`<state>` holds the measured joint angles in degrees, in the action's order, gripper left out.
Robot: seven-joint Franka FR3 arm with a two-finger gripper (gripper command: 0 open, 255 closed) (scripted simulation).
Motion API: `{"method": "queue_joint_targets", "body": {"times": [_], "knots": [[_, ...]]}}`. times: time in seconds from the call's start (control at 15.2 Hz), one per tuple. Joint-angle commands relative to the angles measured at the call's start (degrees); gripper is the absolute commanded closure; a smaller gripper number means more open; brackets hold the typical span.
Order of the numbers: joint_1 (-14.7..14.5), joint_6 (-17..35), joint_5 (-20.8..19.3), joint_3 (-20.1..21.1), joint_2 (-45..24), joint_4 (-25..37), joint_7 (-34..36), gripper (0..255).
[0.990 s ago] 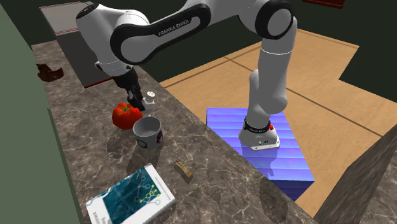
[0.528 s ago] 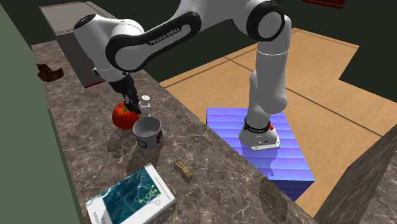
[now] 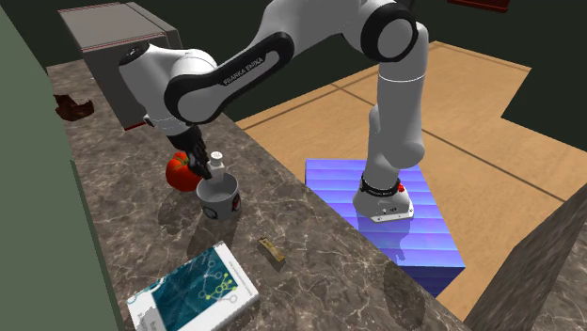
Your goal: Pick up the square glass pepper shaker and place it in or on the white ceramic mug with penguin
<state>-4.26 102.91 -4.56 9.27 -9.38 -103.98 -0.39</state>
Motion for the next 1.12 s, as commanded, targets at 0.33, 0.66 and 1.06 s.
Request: {"method": "queue_joint_targets", "body": {"times": [0.33,0.66,1.06], "knots": [[0.01,0.99,-0.05,-0.02,-0.19,-0.78,0.06,255],[0.01,0.99,-0.05,-0.02,-0.19,-0.78,0.07,0],[-0.29,-6.37,0.06,0.18,-0.49,6.85,-0.04,0]]}}
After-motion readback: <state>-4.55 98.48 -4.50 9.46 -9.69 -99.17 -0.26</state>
